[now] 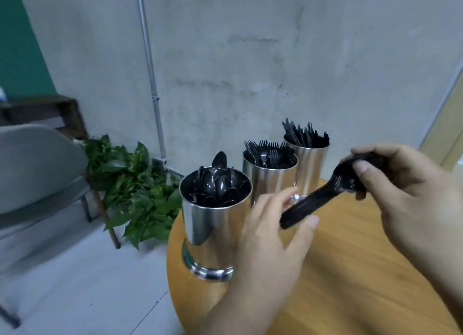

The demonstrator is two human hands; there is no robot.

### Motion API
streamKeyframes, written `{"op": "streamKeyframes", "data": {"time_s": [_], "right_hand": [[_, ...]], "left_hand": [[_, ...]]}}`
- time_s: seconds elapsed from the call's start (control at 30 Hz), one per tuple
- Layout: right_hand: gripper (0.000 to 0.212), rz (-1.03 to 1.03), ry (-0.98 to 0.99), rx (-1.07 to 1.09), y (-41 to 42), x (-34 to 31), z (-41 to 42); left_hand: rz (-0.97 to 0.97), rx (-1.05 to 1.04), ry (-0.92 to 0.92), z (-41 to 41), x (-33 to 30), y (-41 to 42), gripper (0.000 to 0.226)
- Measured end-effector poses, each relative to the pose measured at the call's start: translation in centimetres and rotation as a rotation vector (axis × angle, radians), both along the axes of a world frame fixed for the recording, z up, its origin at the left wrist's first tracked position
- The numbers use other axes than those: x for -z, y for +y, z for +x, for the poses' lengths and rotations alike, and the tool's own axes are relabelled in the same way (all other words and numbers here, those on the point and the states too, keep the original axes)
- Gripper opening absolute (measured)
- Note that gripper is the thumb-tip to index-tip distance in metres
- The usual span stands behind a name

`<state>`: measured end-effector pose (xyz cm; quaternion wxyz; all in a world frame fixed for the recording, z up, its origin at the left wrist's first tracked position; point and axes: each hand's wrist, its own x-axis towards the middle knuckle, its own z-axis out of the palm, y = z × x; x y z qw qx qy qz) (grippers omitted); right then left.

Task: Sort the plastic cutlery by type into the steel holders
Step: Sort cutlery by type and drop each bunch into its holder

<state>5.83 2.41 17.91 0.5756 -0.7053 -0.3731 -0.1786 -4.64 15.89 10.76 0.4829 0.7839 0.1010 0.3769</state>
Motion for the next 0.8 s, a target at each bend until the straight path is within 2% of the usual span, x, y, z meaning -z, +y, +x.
{"op": "streamKeyframes", "data": {"time_s": [0.07, 0.13, 0.23, 0.37, 0.5, 0.57, 0.63, 0.73, 0.8], "right_hand": [[0.018, 0.044, -0.067, 0.009, 2.2, -2.0, -1.1], [0.02, 0.039, -0.117, -0.023, 4.8, -3.3, -2.1], [0.019, -0.067, -0.24, -0.005, 8.9, -3.8, -2.7], [0.021, -0.214, -0.436, 0.059, 12.8, -2.9, -2.7], [0.031, -0.545, -0.523, 0.015, 14.8, 1.1, -2.4], [0.04, -0.75, -0.506, -0.016, 14.8, 2.9, -2.5], [0.048, -0.833, -0.419, -0.038, 14.4, 3.5, -2.8], [0.052, -0.803, -0.308, -0.089, 13.6, 3.2, -3.2], [0.052, -0.67, -0.251, -0.1, 12.5, 2.9, -3.3]], "left_hand": [[0.055, -0.146, -0.153, -2.4, -1.0, 2.2, 0.035], [0.092, -0.271, -0.196, -4.3, -1.0, 4.7, 0.034], [0.099, -0.332, -0.065, -6.1, -0.5, 8.0, 0.038], [0.207, -0.239, 0.167, -6.9, -0.3, 10.1, 0.054], [0.28, -0.156, 0.238, -6.7, -0.3, 10.8, 0.063], [0.332, -0.143, 0.251, -6.6, -0.1, 11.1, 0.065], [0.419, -0.136, 0.262, -6.3, 0.3, 11.5, 0.066], [0.477, -0.141, 0.296, -6.2, 0.7, 11.7, 0.067], [0.474, -0.167, 0.273, -6.3, 0.5, 11.6, 0.068]]}}
